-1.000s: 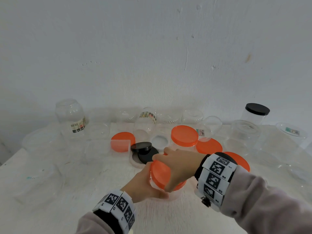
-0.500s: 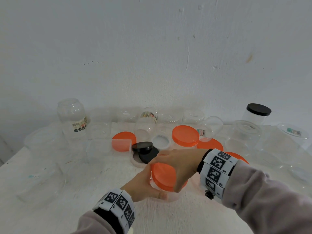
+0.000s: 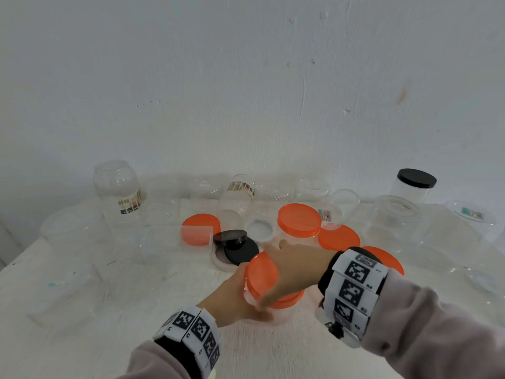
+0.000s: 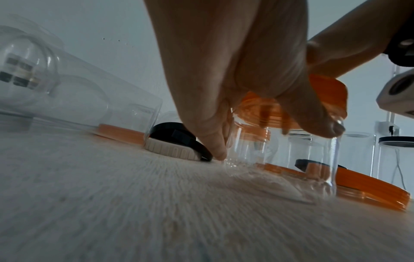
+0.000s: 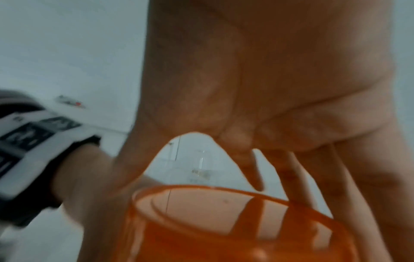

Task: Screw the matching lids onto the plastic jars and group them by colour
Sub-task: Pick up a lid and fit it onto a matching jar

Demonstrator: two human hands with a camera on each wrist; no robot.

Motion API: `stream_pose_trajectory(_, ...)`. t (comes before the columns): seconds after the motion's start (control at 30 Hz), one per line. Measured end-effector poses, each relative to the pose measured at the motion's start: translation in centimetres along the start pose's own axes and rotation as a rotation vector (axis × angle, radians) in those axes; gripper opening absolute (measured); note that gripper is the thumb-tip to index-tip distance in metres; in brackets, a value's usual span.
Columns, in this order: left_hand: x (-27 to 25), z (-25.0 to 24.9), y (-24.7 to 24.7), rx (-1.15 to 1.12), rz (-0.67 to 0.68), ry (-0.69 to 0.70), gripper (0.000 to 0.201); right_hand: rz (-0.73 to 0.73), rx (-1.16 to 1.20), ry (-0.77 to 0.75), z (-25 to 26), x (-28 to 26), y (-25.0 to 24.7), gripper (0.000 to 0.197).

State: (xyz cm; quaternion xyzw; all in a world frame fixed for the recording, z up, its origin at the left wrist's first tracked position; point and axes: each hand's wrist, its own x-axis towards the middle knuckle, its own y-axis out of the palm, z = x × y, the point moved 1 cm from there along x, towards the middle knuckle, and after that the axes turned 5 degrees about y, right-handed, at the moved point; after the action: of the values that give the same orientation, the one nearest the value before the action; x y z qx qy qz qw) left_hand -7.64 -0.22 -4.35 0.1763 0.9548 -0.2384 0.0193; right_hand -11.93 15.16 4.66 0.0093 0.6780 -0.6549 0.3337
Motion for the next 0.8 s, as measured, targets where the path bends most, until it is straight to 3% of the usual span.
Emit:
stream_pose_trajectory(0.13,0.1,-0.1,0.1,0.008,-0.001,-0.007,0.112,0.053,-0.029,-0.121,0.1,-0.1,-0.9,0.100)
stream_pose_trajectory(0.33,0.0,0.2,0.0,-0.036,0.007,0.004,0.105,-0.086,-0.016,0.039,0.1,0.3,-0.5,0.095)
stream_pose_trajectory(0.43,0.0,0.2,0.1,-0.032,-0.003,0.003,0.104,0.014,-0.043,0.049,-0.6,0.3,-1.4,0.104)
stream_pose_trajectory(0.57,0.1,0.0,0.2,-0.011,-0.005,0.006,0.102,0.122,-0.046,-0.105,-0.5,0.1,-1.9,0.106)
stream_pose_trajectory(0.7,0.1,0.0,0.3,-0.009,-0.034,0.008,0.100,0.043,-0.025,-0.080,-0.6,0.4,-1.3,0.098)
stream_pose_trajectory(0.8,0.0,0.0,0.4,-0.037,-0.037,0.014,0.099,-0.126,-0.036,0.033,-0.2,0.4,-0.2,0.098)
